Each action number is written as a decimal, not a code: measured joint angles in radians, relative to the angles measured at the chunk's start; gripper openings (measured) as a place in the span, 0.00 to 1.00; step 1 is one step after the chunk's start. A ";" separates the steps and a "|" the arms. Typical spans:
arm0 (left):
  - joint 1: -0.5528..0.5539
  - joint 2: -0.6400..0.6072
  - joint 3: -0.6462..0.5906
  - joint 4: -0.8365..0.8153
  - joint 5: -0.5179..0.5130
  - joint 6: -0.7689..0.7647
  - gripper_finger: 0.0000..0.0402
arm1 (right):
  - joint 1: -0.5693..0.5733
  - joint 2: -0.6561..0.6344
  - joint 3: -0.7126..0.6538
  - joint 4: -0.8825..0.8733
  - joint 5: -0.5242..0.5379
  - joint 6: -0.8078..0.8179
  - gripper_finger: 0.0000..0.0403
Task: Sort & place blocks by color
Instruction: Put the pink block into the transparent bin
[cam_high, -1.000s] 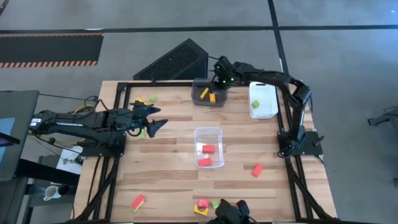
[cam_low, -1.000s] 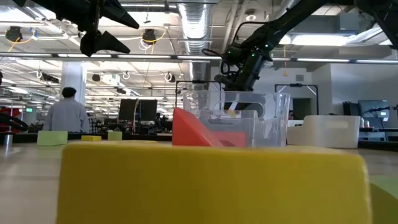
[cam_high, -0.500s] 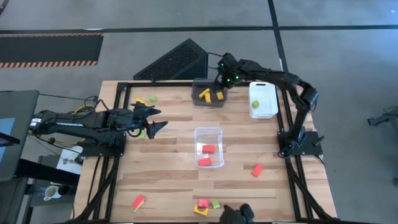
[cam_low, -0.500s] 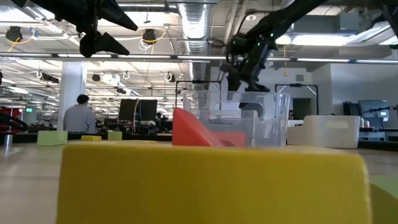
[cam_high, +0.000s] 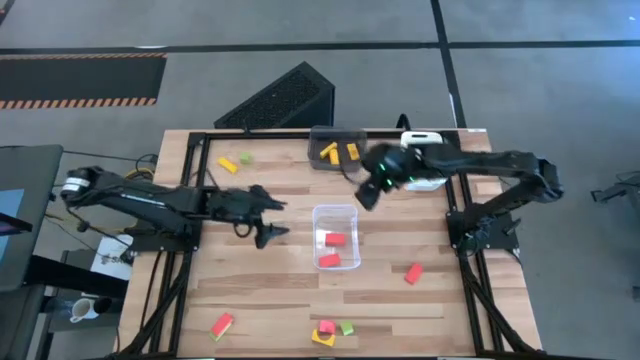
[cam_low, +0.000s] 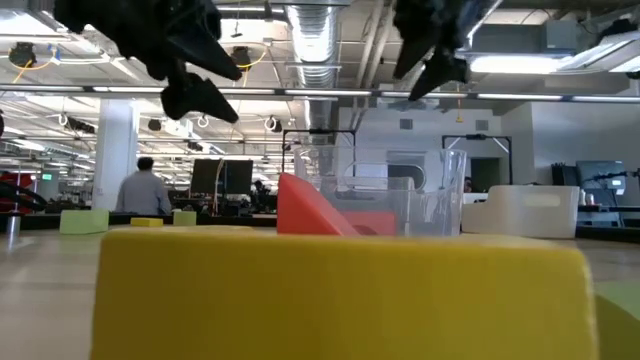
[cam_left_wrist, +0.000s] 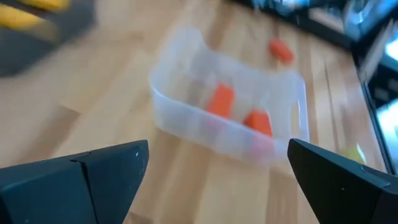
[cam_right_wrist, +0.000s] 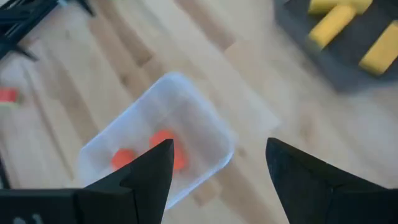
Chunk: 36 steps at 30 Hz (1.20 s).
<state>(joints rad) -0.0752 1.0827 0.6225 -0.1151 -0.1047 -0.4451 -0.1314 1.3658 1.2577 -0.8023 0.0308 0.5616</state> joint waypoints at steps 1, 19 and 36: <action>-0.007 0.028 0.014 -0.015 0.024 0.008 0.91 | 0.041 -0.028 -0.026 0.003 0.022 0.030 0.68; -0.575 0.124 0.105 -0.513 0.387 -0.913 0.91 | 0.558 -0.150 -0.239 0.036 0.291 0.537 0.68; -0.773 0.493 0.254 -0.450 0.377 -1.319 0.91 | 0.502 -0.151 -0.267 0.055 0.232 0.432 0.68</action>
<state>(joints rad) -0.8480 1.5752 0.8769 -0.5649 0.2720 -1.7645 0.3702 1.2144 0.9909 -0.7471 0.2630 0.9936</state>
